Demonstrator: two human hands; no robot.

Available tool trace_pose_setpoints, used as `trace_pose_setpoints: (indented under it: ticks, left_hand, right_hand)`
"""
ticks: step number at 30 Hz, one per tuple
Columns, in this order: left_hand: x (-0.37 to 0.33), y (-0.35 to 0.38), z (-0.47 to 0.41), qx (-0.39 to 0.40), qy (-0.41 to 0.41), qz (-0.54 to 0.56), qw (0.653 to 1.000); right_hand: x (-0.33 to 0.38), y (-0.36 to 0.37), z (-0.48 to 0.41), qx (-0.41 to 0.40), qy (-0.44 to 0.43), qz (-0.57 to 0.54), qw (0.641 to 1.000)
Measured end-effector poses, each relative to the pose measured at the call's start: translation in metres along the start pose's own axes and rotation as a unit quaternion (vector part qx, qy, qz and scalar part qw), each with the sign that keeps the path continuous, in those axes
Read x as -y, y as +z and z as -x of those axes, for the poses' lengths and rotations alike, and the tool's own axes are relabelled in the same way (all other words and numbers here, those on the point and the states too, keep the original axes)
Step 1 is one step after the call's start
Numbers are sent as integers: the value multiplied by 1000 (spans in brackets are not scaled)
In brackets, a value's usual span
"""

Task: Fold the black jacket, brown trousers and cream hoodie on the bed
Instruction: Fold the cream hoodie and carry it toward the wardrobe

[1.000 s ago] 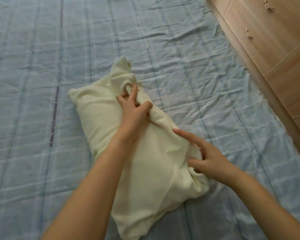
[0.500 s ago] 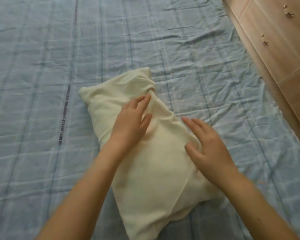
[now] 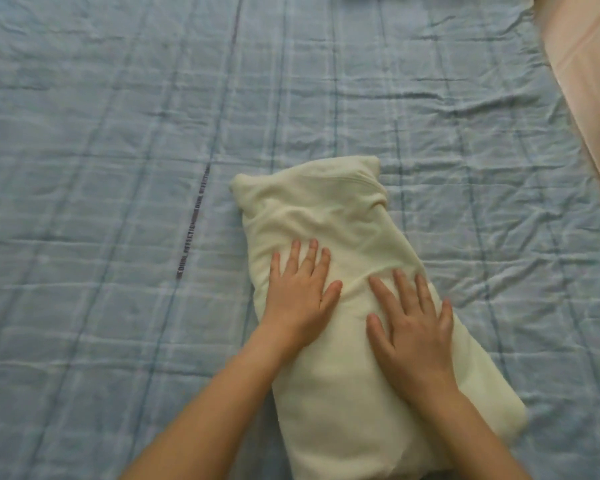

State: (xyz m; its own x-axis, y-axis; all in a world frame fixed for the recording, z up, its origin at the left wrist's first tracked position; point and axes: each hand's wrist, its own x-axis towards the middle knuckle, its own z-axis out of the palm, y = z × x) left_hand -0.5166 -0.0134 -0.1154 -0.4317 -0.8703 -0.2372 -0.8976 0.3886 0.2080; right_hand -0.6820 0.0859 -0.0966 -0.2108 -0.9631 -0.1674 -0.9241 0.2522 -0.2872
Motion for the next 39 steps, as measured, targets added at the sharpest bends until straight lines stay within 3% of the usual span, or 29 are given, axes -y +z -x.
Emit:
trace_pose_setpoints:
  ticks: [3, 5, 8, 13, 18, 23, 26, 28, 30, 32, 34, 35, 37, 39]
  left_hand:
    - [24, -30, -18, -69, 52, -18, 996]
    - [50, -40, -38, -90, 46, -67, 993]
    - [90, -32, -71, -51, 1, -89, 995]
    - [118, 1, -88, -35, 13, -54, 998]
    - [86, -29, -70, -6, -44, -43, 998]
    - [20, -8, 31, -92, 89, 32, 991]
    - [17, 12, 39, -35, 65, 39, 997]
    - [16, 15, 31, -47, 60, 43, 996]
    - [20, 6, 33, -60, 87, 116, 988]
    - [29, -1, 48, -121, 64, 270, 953]
    - [38, 0, 69, -219, -74, 387, 893]
    - [40, 2, 78, -230, -149, 450, 850]
    - [33, 9, 90, -177, -223, 584, 761]
    - [24, 17, 99, -151, -215, 630, 731]
  right_hand:
    - [35, -15, -32, -69, -24, -54, 996]
    - [55, -15, -63, -75, -53, -36, 995]
    - [44, 3, -94, -40, -56, 33, 997]
    - [3, 35, -102, -30, -68, -32, 997]
    - [15, 11, -96, 3, -67, -18, 998]
    - [9, 9, -5, -40, -63, -35, 997]
    - [-5, 27, 26, -8, -67, 3, 998]
    - [-4, 28, 24, 3, -52, 7, 999]
    - [3, 19, 25, -1, -49, 0, 999]
    - [14, 13, 45, -46, -72, -42, 995]
    - [32, 17, 78, -99, -109, -94, 985]
    - [44, 23, 96, -103, -118, -111, 981]
    - [66, 36, 121, -80, -118, -101, 985]
    - [75, 48, 130, -57, -104, -48, 992]
